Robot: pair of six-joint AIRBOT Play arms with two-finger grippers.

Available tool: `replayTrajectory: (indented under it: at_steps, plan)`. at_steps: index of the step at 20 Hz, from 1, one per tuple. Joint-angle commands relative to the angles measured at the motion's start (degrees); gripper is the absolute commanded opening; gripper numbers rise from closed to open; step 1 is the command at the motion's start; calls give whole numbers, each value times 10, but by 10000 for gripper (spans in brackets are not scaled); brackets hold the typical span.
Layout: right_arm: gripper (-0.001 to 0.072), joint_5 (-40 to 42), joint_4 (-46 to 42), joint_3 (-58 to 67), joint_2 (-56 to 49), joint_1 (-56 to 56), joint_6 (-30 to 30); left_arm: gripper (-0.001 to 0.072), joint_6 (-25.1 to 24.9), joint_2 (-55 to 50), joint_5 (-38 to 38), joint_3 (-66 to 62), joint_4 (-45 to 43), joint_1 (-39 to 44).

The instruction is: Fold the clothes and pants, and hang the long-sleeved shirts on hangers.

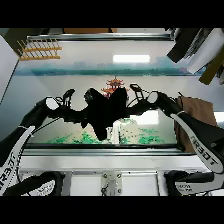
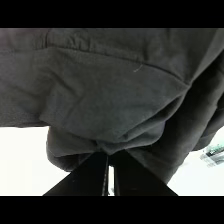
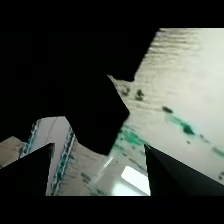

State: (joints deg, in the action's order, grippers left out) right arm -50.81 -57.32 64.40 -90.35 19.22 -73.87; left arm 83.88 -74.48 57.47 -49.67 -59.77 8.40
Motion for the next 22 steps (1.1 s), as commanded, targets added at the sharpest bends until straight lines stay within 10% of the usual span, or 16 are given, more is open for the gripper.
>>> replayTrajectory:
  at_steps: [1,3,5,10,22]
  plan:
    - [610,16,6,51,-68,38,6,7,0,2,-1,-1,-2,0]
    - [446,15,3,62,-79,41,7,7,0,2,-1,-1,-2,0]
    - [20,8,-31,68,-72,37,6,8,0,2,0,-4,-7,-2]
    - [15,-57,-160,146,81,-21,6,7,5,77,57,-174,-65,-95]
    - [15,30,-174,212,514,-92,2,7,5,379,-22,-455,-63,-172]
